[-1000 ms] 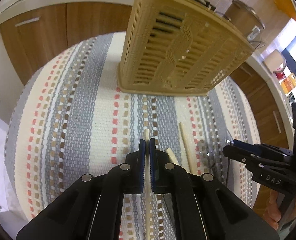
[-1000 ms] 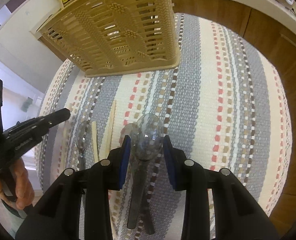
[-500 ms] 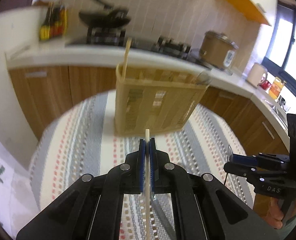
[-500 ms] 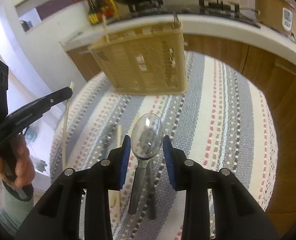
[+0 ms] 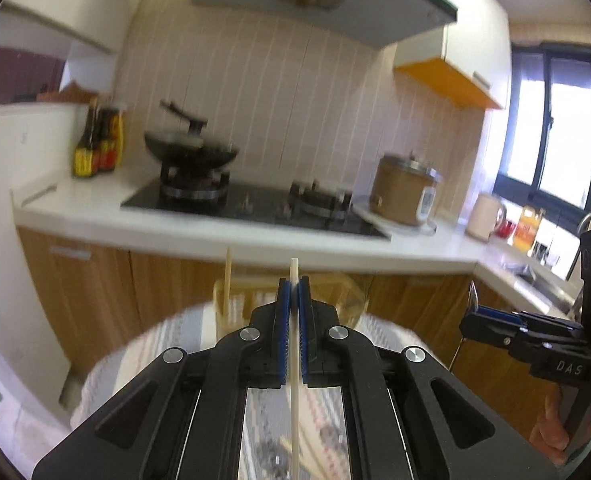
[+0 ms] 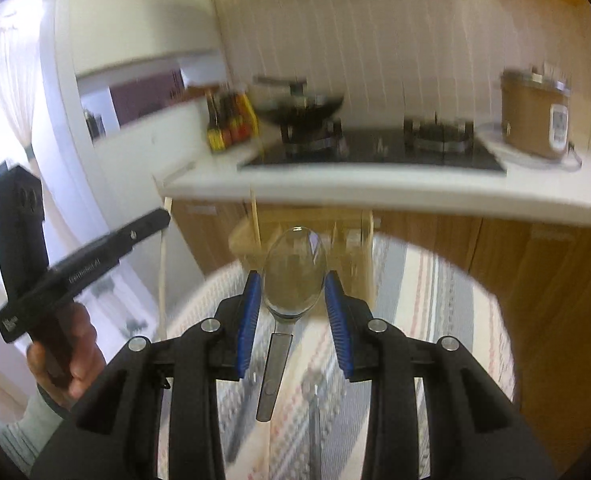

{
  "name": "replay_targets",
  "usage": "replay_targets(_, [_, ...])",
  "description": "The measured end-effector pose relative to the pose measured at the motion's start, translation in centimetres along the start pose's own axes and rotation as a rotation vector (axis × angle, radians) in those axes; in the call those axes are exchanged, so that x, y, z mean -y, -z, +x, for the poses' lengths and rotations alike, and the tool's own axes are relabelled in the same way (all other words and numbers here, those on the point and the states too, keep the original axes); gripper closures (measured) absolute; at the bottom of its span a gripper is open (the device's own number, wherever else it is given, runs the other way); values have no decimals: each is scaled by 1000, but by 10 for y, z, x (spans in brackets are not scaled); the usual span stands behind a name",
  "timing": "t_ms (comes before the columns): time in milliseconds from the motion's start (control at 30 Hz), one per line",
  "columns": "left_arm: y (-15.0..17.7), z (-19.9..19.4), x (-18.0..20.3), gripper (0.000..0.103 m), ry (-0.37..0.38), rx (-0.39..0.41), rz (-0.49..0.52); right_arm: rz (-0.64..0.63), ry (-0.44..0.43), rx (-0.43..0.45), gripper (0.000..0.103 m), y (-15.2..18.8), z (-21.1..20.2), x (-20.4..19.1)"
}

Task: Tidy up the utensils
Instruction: 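Lift the chopstick and clear spoon over the beige basket and open both tools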

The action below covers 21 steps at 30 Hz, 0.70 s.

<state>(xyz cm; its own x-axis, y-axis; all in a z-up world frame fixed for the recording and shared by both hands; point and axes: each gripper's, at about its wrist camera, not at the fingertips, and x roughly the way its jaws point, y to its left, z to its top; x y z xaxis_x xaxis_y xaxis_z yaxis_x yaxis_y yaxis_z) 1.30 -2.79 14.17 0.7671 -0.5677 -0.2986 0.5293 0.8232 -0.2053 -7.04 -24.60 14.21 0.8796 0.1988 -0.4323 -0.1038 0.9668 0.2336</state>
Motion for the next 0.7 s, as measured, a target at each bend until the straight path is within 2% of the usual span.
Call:
replay_targets(233, [-53,11,10,101,-8,168,44,4,46,99,73,-53,7,1])
replay_targets(433, [-78,34,9,101,-63,273,56,3,103,146,73,-84,28,6])
replay_targets(600, [-87,65,-9,101,-111,304,22,-11,158,178,73,-97,52,14])
replay_targets(700, [-84,84,-22,101,-180,330,-3,-50,188,215,73,-98,67,16])
